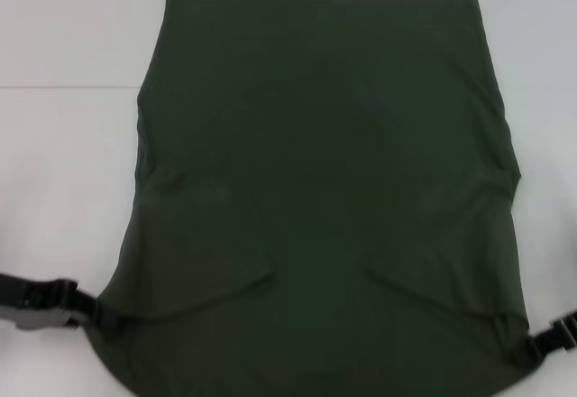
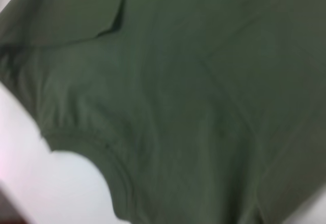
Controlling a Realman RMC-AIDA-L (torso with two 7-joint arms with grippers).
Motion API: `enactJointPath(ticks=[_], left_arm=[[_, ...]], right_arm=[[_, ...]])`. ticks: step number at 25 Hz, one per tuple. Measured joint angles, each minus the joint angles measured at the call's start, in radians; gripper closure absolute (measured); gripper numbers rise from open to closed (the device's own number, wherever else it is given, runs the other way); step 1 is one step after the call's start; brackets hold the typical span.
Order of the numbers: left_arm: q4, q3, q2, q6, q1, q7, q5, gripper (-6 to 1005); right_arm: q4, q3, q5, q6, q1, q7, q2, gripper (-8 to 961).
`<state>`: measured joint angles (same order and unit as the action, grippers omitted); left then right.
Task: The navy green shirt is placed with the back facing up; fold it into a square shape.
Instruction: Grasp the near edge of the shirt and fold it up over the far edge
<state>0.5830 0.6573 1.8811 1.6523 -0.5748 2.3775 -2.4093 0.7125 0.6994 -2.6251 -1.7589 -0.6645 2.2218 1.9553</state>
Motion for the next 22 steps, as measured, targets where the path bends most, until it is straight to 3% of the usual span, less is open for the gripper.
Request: enactJointPath(ticks=[3,9,18,22], left_arm=[[0.001,-0.001,-0.011,0.093,0.000,-0.003,-0.053,949],[-0.001,0.011,-0.008,0.230,0.000,-0.019,-0.139,949],[-0.005,-0.006,-0.005,0.254,0.003,-0.032,-0.147,949],[-0.006,-0.096,-0.004,0.254,0.000,-0.058,-0.127,949]], right_arm=[[0.000,0.007,-0.030,-0.063,0.006,-0.055,0.000,894],[-0.010,0.031,-0.098,-0.140,0.013,-0.149,0.012,893],[-0.013,0.046,-0.091,-0.144,0.013,-0.174,0.019,894],[-0.003,0.005,-0.033,-0.145,0.025,-0.178,0.018,894]])
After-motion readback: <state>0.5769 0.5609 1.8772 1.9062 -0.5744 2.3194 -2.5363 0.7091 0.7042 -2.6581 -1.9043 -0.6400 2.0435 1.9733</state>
